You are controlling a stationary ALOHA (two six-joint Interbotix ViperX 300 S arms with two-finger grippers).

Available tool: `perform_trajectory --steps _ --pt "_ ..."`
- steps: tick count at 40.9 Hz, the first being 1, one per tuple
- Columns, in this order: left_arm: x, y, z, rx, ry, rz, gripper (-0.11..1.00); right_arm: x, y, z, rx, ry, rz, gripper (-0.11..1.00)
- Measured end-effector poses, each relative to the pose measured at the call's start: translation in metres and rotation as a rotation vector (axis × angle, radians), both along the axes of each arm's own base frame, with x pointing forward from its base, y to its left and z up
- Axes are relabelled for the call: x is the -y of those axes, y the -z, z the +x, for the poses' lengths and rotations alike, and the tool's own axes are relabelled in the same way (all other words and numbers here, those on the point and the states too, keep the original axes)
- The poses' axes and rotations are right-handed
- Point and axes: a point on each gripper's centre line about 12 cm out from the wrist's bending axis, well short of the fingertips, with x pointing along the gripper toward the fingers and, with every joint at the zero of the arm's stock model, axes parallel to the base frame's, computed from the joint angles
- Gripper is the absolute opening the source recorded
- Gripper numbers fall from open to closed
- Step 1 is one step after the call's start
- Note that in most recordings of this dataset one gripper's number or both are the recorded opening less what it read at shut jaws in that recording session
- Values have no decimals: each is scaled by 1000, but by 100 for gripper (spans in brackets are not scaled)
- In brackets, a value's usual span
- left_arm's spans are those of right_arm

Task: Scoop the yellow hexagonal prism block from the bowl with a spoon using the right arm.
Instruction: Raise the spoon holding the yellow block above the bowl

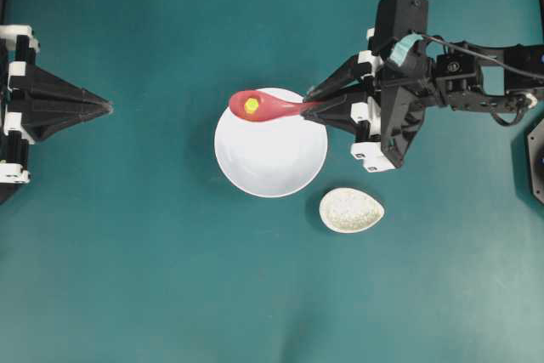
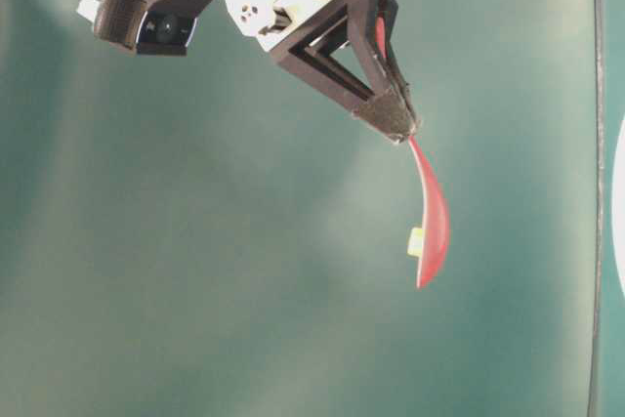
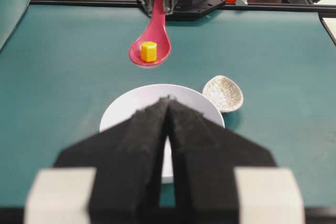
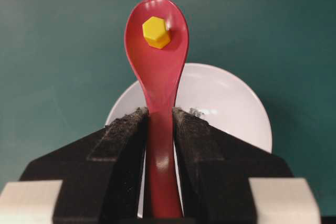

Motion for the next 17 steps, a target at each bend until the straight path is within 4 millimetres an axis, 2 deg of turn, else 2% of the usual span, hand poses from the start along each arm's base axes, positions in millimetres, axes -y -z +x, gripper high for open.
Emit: perform_trajectory --steps 17 --pt "0 1 0 -3 0 0 -1 0 -4 -1 11 -1 -2 23"
